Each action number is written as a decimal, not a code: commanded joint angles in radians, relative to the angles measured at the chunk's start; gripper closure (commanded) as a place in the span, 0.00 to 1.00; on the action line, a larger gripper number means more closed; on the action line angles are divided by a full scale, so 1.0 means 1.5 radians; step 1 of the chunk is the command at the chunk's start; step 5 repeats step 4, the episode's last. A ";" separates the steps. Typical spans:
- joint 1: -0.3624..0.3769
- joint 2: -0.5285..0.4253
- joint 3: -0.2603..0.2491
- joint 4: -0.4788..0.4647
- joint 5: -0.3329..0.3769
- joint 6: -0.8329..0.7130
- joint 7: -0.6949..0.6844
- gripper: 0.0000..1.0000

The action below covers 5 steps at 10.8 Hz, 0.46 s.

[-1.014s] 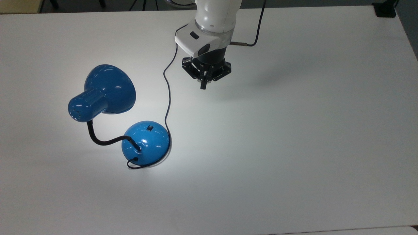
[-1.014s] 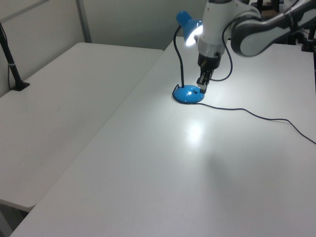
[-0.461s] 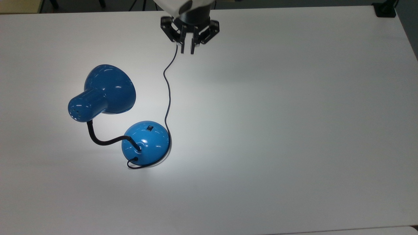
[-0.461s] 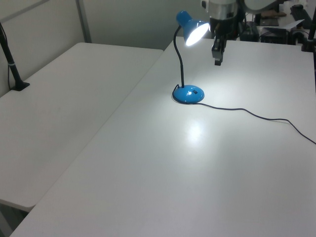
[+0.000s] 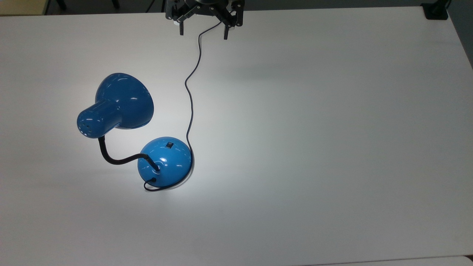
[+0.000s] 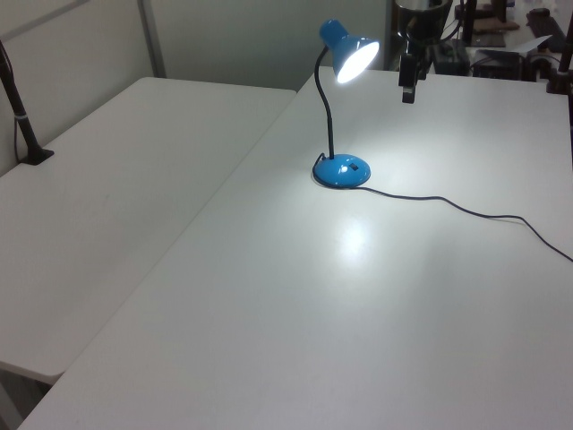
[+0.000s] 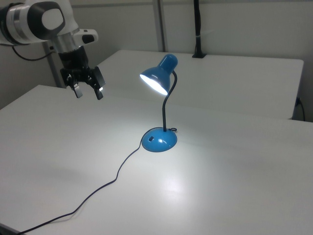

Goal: Turn on the lamp

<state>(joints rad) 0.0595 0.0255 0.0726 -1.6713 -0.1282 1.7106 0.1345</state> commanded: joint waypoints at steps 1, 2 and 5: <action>-0.003 -0.023 -0.016 -0.006 0.014 -0.038 -0.014 0.00; -0.012 -0.023 -0.015 0.003 0.015 -0.040 -0.013 0.00; -0.012 -0.023 -0.014 0.013 0.015 -0.041 -0.012 0.00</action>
